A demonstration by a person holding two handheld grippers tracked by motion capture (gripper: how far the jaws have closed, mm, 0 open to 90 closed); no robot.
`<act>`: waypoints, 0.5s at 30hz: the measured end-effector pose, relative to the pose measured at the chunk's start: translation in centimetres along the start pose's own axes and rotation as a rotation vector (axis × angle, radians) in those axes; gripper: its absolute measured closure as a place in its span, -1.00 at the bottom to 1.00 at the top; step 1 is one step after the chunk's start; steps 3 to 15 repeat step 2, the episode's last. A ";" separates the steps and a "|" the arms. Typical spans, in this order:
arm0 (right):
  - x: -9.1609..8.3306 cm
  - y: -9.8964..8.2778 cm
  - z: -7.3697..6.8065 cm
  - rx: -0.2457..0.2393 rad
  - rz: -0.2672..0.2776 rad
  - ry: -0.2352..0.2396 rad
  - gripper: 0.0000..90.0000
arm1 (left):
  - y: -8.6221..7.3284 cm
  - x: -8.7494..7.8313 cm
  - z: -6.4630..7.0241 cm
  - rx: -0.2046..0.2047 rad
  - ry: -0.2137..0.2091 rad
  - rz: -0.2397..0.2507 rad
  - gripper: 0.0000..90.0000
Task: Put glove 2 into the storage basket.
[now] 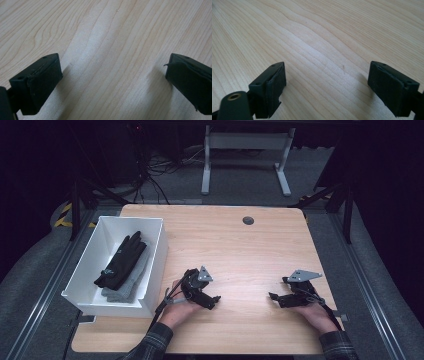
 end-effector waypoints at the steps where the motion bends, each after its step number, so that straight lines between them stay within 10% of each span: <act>1: 0.0 0.0 0.0 0.000 0.000 0.000 -0.66 | 0.0 0.0 0.0 0.001 0.000 0.000 -0.98; 15: 0.0 0.0 0.0 0.000 -0.001 0.001 -0.66 | 0.0 0.0 0.0 0.002 0.000 -0.001 -0.98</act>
Point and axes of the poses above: each handheld gripper's, and its own axes: x roughly forward along the jaws, y roughly out of its top, z roughly to its right, the point moved 2 cm from there along x, roughly forward along the jaws, and after that the axes turned 15 degrees about -y, right-handed, at the moved point
